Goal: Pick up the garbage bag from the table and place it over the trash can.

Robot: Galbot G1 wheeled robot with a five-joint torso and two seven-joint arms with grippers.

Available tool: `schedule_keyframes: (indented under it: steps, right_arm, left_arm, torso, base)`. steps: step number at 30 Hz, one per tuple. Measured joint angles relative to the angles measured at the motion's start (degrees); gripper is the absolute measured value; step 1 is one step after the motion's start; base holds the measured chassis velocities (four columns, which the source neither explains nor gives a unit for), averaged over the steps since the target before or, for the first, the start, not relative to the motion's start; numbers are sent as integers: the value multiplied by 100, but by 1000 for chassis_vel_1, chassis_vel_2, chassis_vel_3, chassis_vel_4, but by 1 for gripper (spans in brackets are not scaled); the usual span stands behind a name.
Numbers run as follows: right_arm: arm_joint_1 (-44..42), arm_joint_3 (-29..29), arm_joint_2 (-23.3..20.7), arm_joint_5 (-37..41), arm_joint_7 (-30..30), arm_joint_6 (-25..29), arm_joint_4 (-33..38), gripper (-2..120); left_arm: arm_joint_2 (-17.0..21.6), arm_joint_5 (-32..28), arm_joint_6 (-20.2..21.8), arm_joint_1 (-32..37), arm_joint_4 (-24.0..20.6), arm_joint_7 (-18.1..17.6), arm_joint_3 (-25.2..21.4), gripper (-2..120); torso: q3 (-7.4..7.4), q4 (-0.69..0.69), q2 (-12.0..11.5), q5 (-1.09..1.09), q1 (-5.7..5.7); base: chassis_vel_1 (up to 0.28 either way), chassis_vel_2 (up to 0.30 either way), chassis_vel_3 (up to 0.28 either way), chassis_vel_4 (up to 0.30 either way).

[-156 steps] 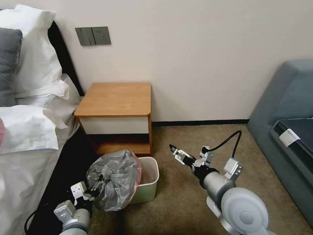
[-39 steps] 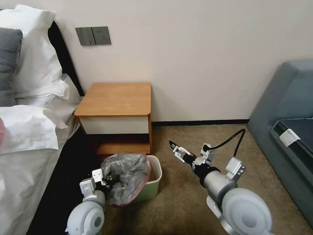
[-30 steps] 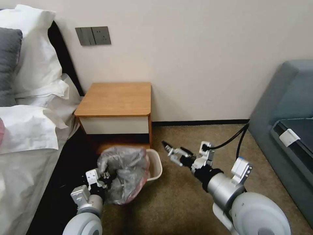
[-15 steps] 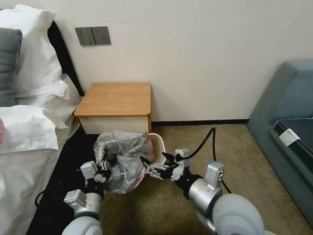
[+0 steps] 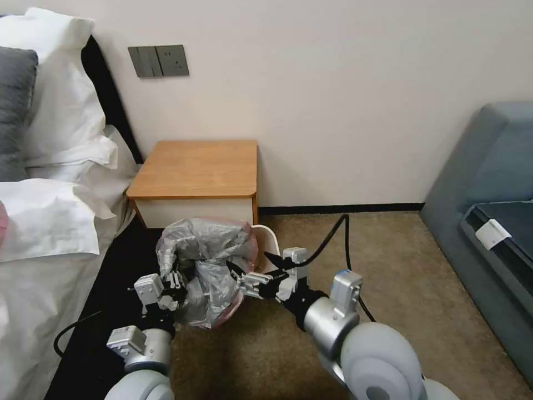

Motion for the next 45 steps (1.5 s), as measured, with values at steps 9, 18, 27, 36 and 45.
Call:
schedule_keyframes:
  steps: [9,18,27,36,45]
  right_arm:
    - [314,-160,201,265,401,27,-374,100]
    - [400,-198,305,378,580,103,-523,100]
    - [423,-165,289,350,457,172,-632,100]
    - [427,-132,243,244,398,185,-637,100]
    - [411,-124,176,-62,90,313,-739,100]
  left_arm:
    - [-9,107,-177,0,10,140,-26,5]
    - [-44,287,-356,25,27,263,-52,5]
    - [-62,308,-417,51,2,403,-52,5]
    - [-66,310,-458,68,-37,523,-76,5]
    - [-71,309,-465,83,-86,585,-78,5]
  torso:
    - [0,0,0,0,0]
    - [0,0,0,0,0]
    - [0,0,0,1,0]
    - [0,0,0,1,0]
    - [0,0,0,1,0]
  base:
    - [0,0,0,0]
    - [0,0,0,0]
    - [0,0,0,0]
    - [0,0,0,0]
    - [0,0,0,0]
